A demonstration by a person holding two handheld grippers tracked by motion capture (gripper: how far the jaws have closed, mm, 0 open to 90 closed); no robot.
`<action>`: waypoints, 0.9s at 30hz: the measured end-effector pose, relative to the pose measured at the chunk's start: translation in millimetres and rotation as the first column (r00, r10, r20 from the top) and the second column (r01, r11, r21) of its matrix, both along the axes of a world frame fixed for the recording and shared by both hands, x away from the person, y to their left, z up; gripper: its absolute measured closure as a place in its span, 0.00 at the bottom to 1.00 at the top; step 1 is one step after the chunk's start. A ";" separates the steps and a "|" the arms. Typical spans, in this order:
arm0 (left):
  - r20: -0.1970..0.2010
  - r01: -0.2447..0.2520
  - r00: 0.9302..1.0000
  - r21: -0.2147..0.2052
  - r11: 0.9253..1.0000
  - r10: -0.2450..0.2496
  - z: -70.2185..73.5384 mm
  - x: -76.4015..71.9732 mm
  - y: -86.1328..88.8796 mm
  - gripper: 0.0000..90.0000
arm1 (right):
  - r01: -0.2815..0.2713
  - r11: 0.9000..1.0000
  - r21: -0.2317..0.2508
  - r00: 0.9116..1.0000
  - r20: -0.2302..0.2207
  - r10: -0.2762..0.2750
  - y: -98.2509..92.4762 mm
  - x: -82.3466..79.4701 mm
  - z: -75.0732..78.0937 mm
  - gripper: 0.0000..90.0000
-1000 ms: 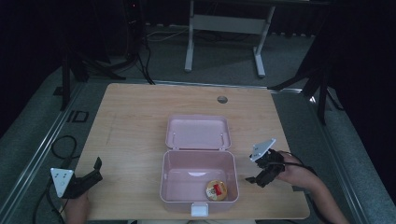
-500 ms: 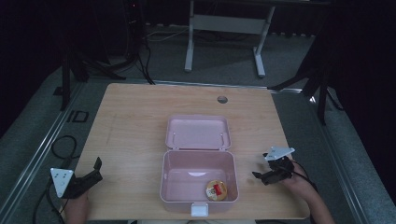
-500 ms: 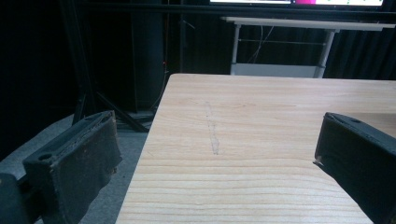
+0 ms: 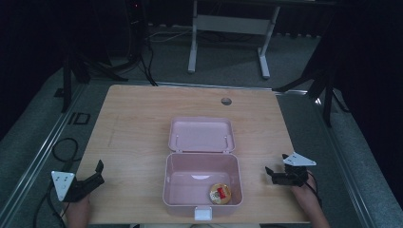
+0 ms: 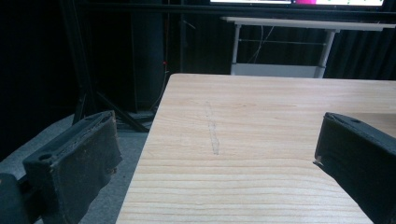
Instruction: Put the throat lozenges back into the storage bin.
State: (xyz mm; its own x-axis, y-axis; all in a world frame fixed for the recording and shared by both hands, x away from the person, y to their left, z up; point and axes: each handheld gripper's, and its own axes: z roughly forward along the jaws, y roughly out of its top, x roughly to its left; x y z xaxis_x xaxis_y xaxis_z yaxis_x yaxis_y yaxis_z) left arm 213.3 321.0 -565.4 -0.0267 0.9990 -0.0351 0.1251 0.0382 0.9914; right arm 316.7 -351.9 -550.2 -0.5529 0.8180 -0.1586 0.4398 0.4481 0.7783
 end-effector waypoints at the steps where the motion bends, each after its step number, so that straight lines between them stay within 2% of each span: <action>1: 0.000 0.000 1.000 0.000 1.000 0.000 0.0 0.0 0.0 0.00 | 0.026 1.000 0.006 1.000 0.015 -0.027 -1.1 -0.7 0.2 0.12; 3: 0.001 -0.001 1.000 -0.001 1.000 0.001 0.0 -0.1 0.1 0.00 | 0.087 0.996 0.021 0.995 0.052 -0.088 -4.2 -2.7 0.4 0.12; 5: 0.000 0.000 1.000 -0.002 1.000 0.000 0.0 -0.1 0.2 0.00 | 0.144 0.989 0.039 0.987 0.070 -0.147 -8.5 -3.4 0.3 0.12; 8: 0.001 0.000 1.000 -0.001 1.000 0.000 0.0 -0.1 0.2 0.00 | 0.192 0.979 0.068 0.975 0.095 -0.198 -13.1 -4.4 0.4 0.12; 11: 0.001 0.000 1.000 -0.001 1.000 0.000 0.0 -0.1 0.1 0.00 | 0.214 0.972 0.092 0.966 0.130 -0.225 -13.6 -6.4 1.7 0.12; 18: 0.001 -0.002 1.000 -0.002 1.000 0.002 0.0 -0.2 0.3 0.00 | 0.275 0.956 0.102 0.948 0.135 -0.288 -12.1 -3.1 0.0 0.12; 19: 0.001 -0.003 1.000 -0.002 1.000 0.003 0.0 -0.2 0.3 0.00 | 0.291 0.951 0.102 0.945 0.128 -0.303 -12.4 -2.3 0.0 0.12; 20: 0.000 -0.003 1.000 -0.002 1.000 0.003 0.0 -0.2 0.2 0.00 | 0.316 0.943 0.101 0.935 0.138 -0.327 -13.0 -2.1 0.0 0.12; 22: 0.001 -0.003 1.000 -0.002 1.000 0.003 0.0 -0.2 0.3 0.00 | 0.340 0.934 0.111 0.926 0.135 -0.353 -15.2 -1.4 0.2 0.12; 24: 0.001 -0.003 1.000 -0.002 1.000 0.003 0.0 -0.3 0.3 0.00 | 0.349 0.927 0.139 0.923 0.121 -0.366 -18.2 -1.2 0.5 0.12; 26: 0.001 -0.003 1.000 -0.002 1.000 0.003 0.0 -0.3 0.2 0.00 | 0.347 0.926 0.147 0.924 0.114 -0.365 -20.0 -0.8 0.6 0.12; 27: 0.001 -0.003 1.000 -0.002 1.000 0.003 -0.1 -0.2 0.2 0.00 | 0.354 0.924 0.144 0.921 0.115 -0.371 -20.2 -0.8 0.6 0.12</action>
